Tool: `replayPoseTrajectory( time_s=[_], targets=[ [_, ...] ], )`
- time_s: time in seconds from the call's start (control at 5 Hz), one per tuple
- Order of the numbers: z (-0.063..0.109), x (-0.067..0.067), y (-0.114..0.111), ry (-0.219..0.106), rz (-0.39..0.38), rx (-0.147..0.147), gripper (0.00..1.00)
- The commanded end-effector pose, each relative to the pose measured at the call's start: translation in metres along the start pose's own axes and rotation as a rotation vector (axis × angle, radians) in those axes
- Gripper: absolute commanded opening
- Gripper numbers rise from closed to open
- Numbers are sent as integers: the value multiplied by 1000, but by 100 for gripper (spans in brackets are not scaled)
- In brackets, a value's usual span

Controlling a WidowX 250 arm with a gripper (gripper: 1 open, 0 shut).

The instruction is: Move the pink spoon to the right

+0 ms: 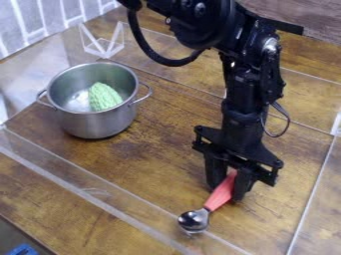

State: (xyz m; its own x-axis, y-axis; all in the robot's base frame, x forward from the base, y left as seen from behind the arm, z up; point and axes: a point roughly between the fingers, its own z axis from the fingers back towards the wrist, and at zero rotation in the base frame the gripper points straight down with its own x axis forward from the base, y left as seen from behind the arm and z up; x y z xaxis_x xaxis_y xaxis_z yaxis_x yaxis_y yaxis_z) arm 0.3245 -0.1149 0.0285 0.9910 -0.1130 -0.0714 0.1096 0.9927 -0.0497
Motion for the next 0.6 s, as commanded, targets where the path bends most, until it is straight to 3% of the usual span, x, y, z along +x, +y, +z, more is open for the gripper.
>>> replayPoseTrajectory(
  time_s=[0.0, 0.4],
  targets=[
    [25, 2, -12, -71, -14, -19, 0],
    [44, 6, -16, -75, -11, -14, 0]
  ],
)
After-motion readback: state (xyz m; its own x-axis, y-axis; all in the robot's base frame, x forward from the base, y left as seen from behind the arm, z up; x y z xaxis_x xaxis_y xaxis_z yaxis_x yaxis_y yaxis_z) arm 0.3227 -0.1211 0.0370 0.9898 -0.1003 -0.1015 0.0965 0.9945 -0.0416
